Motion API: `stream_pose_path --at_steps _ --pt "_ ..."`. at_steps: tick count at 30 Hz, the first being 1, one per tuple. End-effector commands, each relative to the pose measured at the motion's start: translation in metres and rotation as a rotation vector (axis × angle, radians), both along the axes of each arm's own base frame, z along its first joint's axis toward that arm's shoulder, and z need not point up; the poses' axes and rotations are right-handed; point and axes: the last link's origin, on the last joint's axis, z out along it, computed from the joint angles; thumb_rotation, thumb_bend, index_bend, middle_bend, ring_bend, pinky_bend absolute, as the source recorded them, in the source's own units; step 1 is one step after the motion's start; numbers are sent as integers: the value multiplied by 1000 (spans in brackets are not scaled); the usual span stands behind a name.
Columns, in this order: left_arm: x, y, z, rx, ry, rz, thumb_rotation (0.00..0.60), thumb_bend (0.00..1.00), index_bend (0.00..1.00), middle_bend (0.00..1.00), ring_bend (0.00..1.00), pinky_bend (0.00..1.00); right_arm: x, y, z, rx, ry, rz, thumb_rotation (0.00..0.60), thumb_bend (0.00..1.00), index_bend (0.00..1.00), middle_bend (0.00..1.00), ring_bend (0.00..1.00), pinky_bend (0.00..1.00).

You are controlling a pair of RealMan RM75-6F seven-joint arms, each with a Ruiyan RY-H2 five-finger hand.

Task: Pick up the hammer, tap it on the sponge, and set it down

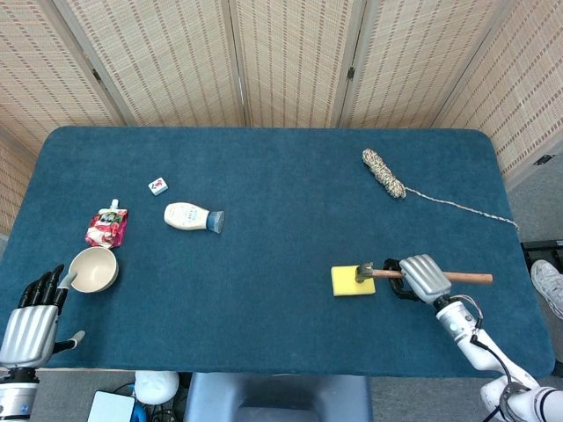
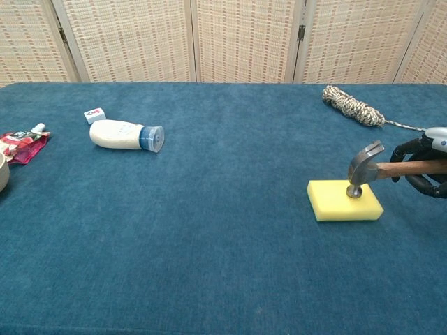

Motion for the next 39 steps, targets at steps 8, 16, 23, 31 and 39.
stream_pose_path --at_steps 8,16,23,31,39 --pt "0 -1 1 5 -6 -4 600 152 88 0 0 136 14 -4 16 -88 -177 19 600 873 917 815 821 840" --pt "-2 -1 0 2 -7 3 600 152 87 0 0 136 4 -1 -8 -8 -106 -3 600 868 917 815 821 840" --pt "-4 -2 0 2 -7 6 600 152 87 0 0 136 -6 -4 -17 26 -42 -36 600 868 917 815 821 840" --pt "-4 -3 3 14 -11 2 600 152 87 0 0 137 10 -8 6 -69 -172 -10 600 867 917 815 821 840" --pt "-3 -3 0 8 -18 -4 600 152 87 0 0 136 7 -1 2 -55 -159 13 600 865 917 818 827 840"
